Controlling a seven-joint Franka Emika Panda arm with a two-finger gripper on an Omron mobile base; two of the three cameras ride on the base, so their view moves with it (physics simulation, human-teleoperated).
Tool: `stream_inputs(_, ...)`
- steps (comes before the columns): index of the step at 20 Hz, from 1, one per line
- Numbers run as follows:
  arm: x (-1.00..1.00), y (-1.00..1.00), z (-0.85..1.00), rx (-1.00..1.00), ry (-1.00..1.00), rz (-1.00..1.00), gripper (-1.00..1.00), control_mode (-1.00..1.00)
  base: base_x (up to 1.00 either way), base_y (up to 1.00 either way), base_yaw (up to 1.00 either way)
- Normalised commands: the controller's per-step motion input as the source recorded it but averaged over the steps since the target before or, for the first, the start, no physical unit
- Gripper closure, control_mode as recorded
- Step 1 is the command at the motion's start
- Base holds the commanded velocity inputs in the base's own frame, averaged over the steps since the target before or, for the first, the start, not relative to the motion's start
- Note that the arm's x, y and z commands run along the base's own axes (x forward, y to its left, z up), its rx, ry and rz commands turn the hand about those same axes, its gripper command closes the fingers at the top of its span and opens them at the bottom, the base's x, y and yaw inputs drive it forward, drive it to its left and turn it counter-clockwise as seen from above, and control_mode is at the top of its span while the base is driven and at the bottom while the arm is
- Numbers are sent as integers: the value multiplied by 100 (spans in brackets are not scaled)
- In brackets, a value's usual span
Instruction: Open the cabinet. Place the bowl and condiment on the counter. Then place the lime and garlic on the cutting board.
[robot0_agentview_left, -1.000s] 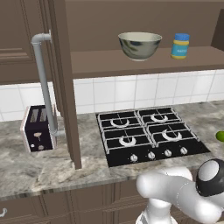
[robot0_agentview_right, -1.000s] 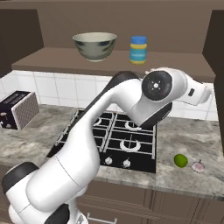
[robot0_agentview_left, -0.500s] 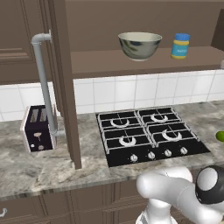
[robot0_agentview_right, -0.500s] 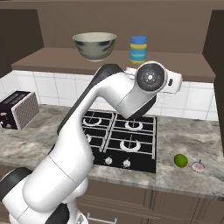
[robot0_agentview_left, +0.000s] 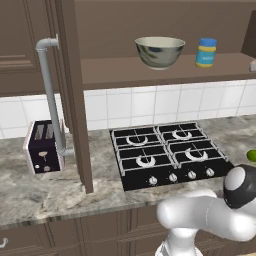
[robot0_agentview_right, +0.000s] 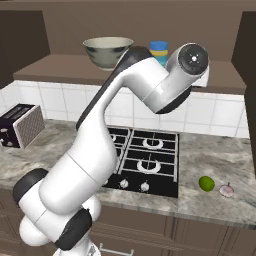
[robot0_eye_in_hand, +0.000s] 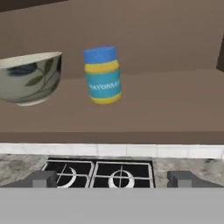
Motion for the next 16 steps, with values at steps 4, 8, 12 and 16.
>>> stream_inputs(4,6,15,5,0,-2,3,-100,-100,0,0,0)
stream_inputs(8,10,42,0,0,-13,-1,-100,-100,0,0,0)
stream_inputs(12,20,71,0,0,-14,-9,-100,-100,0,0,0)
stream_inputs(16,19,72,0,0,-12,-15,-100,-100,0,0,0)
